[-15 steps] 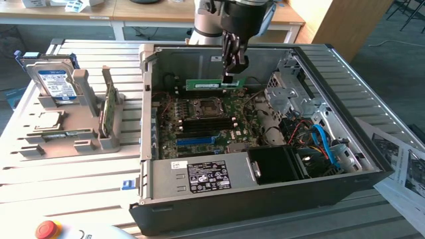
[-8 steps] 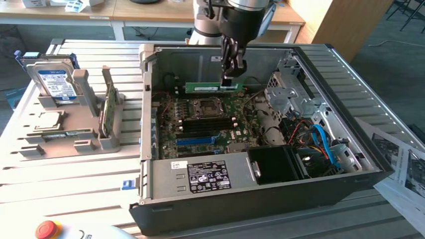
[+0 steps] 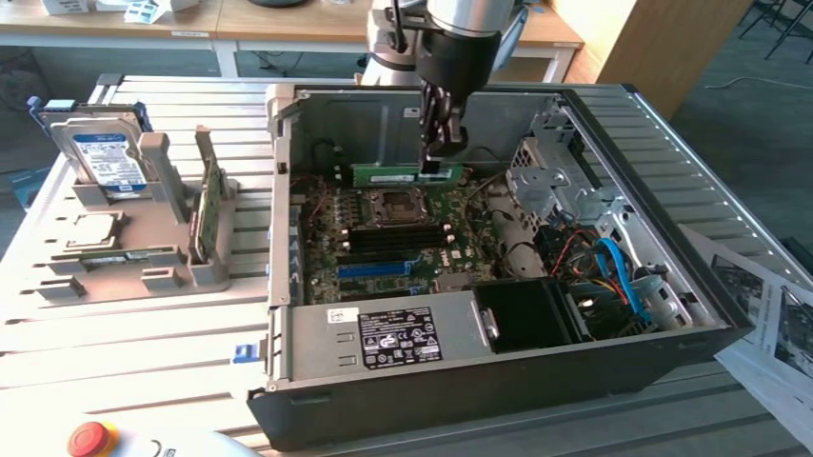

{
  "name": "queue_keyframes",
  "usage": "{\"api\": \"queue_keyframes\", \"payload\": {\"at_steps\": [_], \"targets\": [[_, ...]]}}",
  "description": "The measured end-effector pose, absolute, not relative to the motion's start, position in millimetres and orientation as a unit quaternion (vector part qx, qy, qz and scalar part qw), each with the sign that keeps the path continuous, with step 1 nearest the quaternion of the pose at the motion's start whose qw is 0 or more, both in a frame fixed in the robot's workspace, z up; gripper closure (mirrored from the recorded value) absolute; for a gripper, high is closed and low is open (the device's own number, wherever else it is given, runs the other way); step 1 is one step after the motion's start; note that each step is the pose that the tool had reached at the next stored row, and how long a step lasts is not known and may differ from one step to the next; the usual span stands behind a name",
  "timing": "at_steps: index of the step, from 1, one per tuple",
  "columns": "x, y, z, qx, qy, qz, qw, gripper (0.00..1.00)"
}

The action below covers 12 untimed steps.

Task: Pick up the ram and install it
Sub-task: 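Insert the ram into the slot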

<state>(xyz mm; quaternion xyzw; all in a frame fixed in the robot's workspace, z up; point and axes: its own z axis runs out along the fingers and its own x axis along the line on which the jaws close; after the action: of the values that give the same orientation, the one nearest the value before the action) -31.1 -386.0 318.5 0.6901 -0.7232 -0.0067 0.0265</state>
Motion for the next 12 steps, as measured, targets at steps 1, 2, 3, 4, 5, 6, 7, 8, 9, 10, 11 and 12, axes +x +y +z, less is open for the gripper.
{"api": "queue_keyframes", "payload": {"at_steps": [1,2,3,4,5,6,7,8,9,10,11,12], "targets": [[-31,-386,317,0.69,-0.723,-0.007,0.027,0.88],[-32,-386,315,0.69,-0.723,-0.007,0.027,0.88],[-32,-386,313,0.69,-0.723,-0.007,0.027,0.88],[-32,-386,311,0.69,-0.723,-0.007,0.027,0.88],[-32,-386,310,0.69,-0.723,-0.007,0.027,0.88],[-33,-386,309,0.69,-0.723,-0.007,0.027,0.88],[-33,-386,308,0.69,-0.723,-0.007,0.027,0.88],[-33,-386,306,0.69,-0.723,-0.007,0.027,0.88],[-34,-386,305,0.69,-0.723,-0.007,0.027,0.88],[-34,-386,304,0.69,-0.723,-0.007,0.027,0.88],[-34,-386,303,0.69,-0.723,-0.007,0.027,0.88],[-35,-386,302,0.69,-0.723,-0.007,0.027,0.88]]}}
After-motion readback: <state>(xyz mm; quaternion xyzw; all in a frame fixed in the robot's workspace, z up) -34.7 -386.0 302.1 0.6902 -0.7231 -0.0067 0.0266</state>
